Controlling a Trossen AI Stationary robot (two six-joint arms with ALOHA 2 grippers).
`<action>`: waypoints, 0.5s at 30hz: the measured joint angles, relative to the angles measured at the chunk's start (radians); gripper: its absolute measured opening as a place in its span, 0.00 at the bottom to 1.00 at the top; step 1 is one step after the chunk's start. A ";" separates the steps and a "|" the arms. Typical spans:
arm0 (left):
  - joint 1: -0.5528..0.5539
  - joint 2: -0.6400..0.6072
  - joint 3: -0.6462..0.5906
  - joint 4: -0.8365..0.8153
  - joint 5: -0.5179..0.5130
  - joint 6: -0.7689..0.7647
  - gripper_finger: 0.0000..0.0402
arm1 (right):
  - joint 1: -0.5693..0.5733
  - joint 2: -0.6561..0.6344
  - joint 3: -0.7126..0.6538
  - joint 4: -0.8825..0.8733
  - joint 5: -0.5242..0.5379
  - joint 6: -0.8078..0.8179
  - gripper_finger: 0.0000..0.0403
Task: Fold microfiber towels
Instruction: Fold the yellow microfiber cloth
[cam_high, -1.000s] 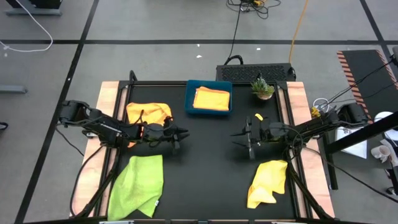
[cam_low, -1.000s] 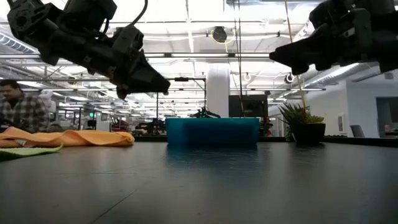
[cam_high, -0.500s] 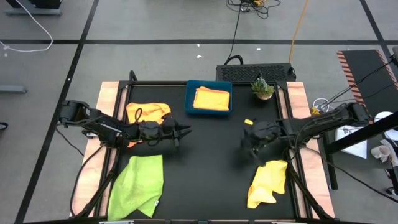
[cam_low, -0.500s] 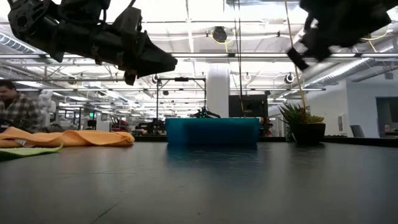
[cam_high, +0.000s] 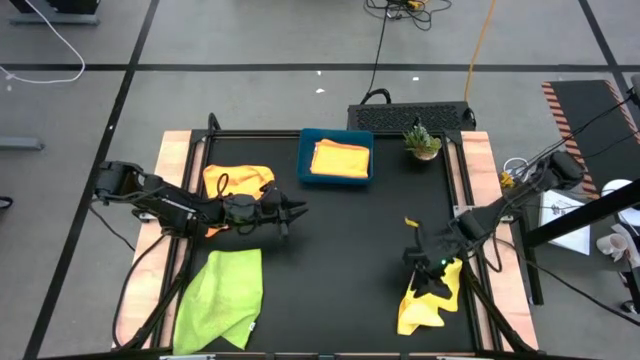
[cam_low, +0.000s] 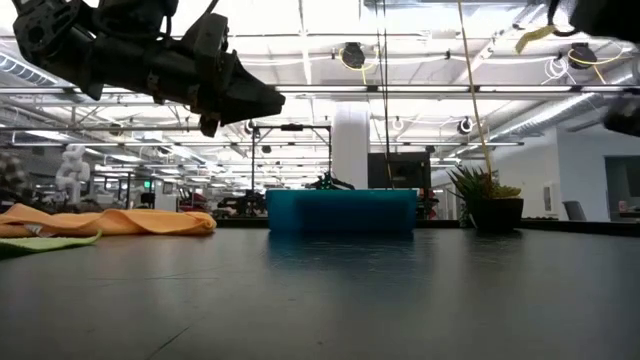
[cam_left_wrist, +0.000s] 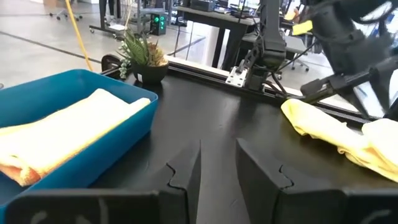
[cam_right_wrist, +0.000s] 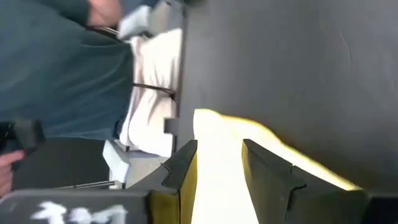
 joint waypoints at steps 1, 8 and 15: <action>0.000 0.000 0.000 0.000 0.000 -0.003 0.25 | 0.017 0.000 0.000 -0.025 0.012 0.038 0.28; -0.019 0.000 0.000 -0.001 0.006 -0.029 0.25 | 0.108 0.000 0.000 -0.076 0.062 0.226 0.28; -0.040 0.000 0.000 -0.002 0.007 -0.030 0.25 | 0.175 0.026 -0.031 0.032 0.143 0.310 0.28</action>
